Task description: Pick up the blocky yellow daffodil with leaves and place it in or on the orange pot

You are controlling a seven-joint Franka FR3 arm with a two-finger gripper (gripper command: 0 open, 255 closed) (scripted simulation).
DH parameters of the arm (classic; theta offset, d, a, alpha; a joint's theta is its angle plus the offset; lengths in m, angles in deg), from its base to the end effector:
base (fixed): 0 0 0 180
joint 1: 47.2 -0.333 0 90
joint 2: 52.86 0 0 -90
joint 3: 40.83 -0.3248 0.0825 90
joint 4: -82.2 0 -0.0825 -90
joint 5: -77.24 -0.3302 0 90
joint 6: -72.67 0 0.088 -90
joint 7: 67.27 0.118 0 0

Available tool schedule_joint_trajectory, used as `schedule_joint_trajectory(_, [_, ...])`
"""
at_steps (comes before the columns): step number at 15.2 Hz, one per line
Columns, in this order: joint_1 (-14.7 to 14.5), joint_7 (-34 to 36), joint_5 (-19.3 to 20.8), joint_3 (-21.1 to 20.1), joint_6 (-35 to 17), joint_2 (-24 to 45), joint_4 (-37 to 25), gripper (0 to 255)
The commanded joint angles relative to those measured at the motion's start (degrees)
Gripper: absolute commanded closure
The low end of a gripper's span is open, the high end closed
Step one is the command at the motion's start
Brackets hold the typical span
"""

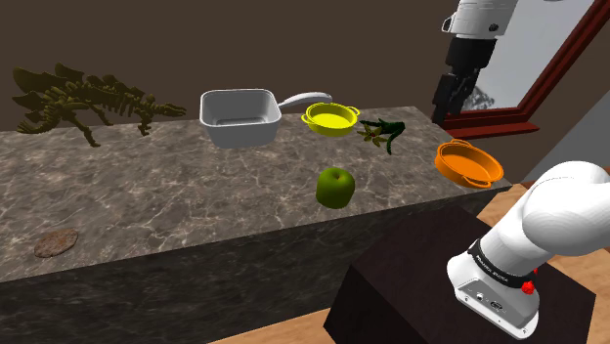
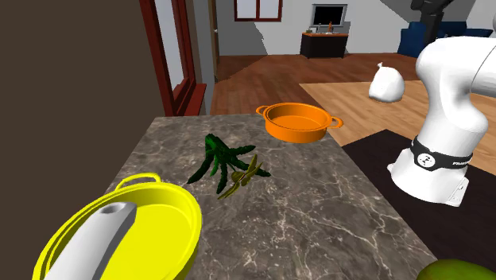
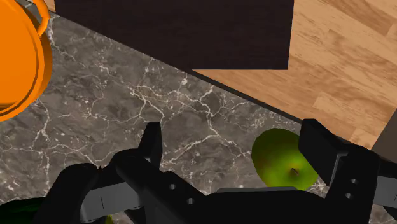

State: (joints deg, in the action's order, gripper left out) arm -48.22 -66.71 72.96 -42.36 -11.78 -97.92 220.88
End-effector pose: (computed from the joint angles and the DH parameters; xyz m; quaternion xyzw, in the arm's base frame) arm 0.2306 0.0220 0.5519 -0.9963 -0.0133 0.0806 0.0261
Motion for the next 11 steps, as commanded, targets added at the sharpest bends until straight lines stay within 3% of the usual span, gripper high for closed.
schedule_joint_trajectory(1, [0.00, 0.00, 0.00, 0.00, 0.00, 0.00, 0.00, 0])
schedule_joint_trajectory(11, [0.13, -26.86, 11.27, 15.26, -14.20, 2.50, 7.21, 0])
